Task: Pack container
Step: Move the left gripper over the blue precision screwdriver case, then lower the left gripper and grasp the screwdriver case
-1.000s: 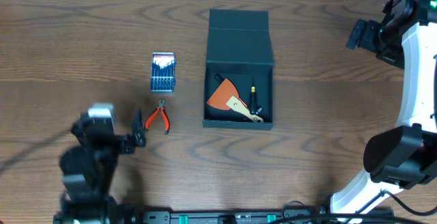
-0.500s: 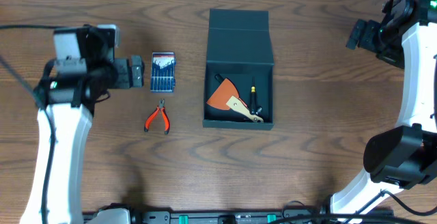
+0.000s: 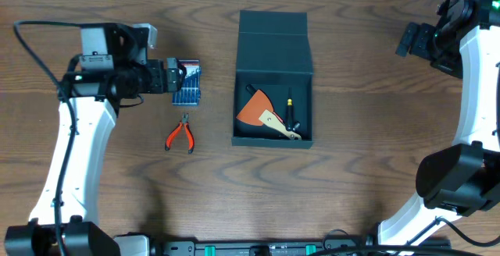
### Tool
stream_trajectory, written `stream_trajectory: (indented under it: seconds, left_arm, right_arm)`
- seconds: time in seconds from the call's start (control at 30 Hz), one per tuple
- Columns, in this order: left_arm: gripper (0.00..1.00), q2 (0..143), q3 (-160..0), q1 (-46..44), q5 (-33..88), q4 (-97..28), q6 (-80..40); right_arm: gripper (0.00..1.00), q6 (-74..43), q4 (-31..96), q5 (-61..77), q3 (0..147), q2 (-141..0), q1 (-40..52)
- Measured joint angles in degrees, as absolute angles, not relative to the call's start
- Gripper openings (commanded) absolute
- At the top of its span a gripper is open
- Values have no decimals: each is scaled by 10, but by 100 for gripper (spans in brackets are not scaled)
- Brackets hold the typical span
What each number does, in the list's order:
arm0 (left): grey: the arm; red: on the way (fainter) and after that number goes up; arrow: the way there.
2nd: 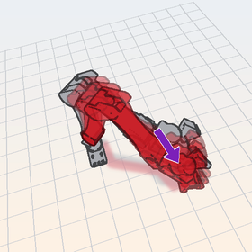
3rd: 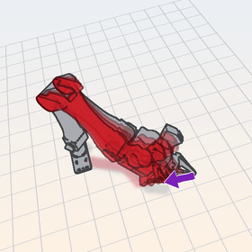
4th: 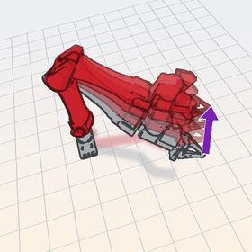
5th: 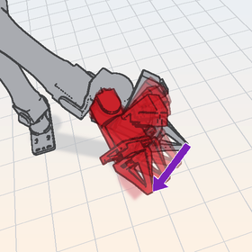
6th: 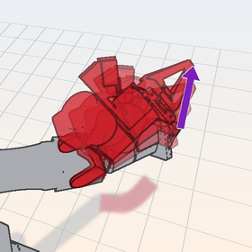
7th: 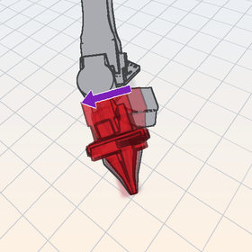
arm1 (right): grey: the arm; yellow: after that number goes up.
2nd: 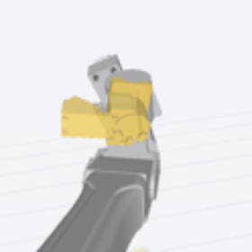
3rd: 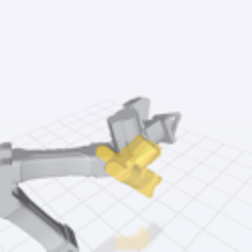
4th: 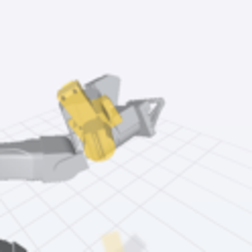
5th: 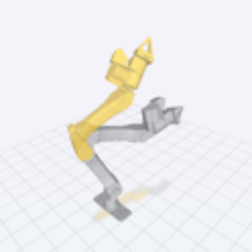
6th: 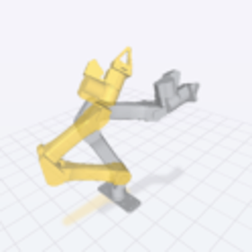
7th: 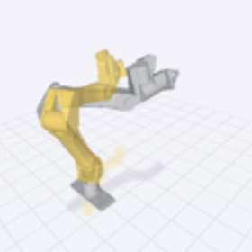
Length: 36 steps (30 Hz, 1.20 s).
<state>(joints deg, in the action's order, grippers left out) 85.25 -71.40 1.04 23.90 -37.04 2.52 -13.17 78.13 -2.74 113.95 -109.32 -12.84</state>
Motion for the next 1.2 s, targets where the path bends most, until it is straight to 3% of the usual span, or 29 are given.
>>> stream_trajectory:
  seconds: [0.3, 0.73, 1.2]
  left_arm:
    - [98, 933, -741, -48, 158, -375, 13]
    - [98, 1097, -888, -50, 81, -453, -9]
    - [98, 1196, -897, -50, 60, -429, -26]
  right_arm:
    - [99, -132, 781, -27, 1140, -1093, -128]
    - [99, -132, 781, -27, 1140, -1093, -128]
    - [99, -132, 781, -27, 1140, -1093, -128]
